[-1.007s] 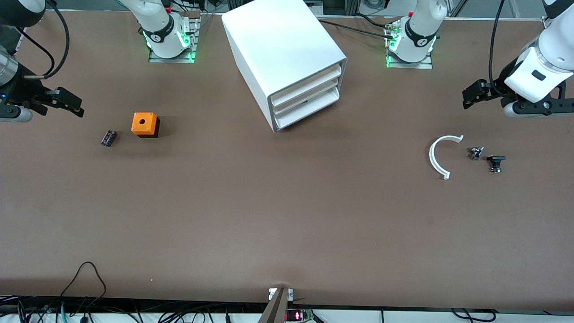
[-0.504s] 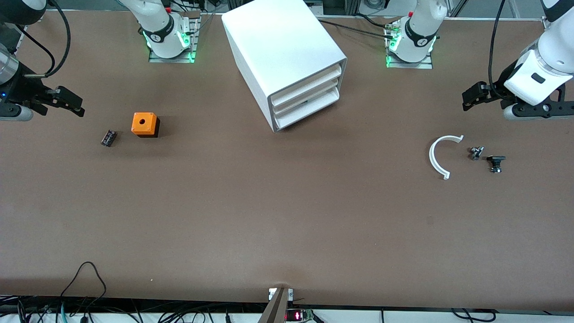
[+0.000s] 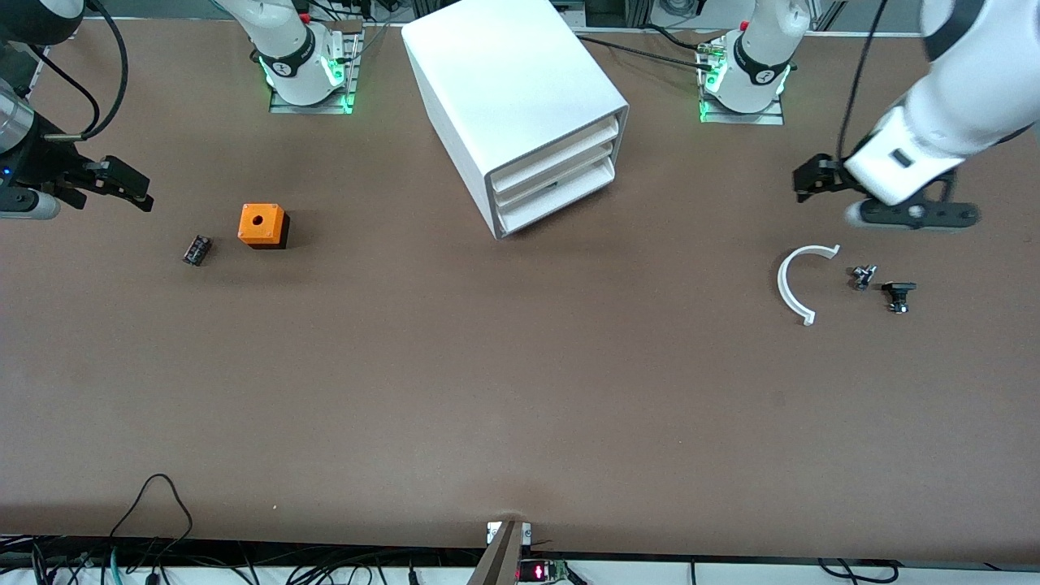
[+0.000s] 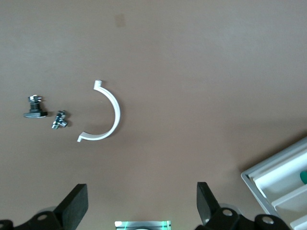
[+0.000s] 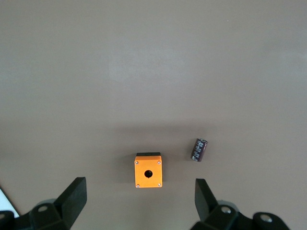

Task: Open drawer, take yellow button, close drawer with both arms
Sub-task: 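Move the left gripper to the handle of the white drawer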

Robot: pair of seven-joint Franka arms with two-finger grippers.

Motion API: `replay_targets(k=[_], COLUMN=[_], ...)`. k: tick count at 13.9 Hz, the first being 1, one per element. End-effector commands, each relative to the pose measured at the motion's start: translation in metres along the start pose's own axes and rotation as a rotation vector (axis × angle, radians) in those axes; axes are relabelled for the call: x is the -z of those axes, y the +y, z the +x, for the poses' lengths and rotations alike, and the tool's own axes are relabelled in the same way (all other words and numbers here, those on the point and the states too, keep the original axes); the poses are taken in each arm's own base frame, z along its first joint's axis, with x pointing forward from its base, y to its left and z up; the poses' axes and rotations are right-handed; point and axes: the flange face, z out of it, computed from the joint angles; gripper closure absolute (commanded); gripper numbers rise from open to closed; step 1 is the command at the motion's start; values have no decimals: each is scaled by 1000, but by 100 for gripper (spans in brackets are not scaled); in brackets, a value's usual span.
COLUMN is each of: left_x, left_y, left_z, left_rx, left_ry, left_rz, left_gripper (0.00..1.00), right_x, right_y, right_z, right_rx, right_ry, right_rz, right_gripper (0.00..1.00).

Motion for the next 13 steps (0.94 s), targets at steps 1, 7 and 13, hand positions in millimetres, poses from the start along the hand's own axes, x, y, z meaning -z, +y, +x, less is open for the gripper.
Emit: replay_targets(k=[1, 7, 13], left_x=[-7, -133, -204], left_y=[-1, 72, 169], left_z=[18, 29, -22], left_rx=[-54, -93, -50], left_ry=[-46, -306, -484], left_rz=[24, -269, -386], left_gripper=[0, 0, 2], right_x=[8, 9, 6], right_y=[0, -2, -2], right_z=[1, 1, 3], right_rx=[12, 15, 6], right_ry=[12, 14, 11], right_rz=[-12, -10, -4], right_gripper=[0, 0, 0])
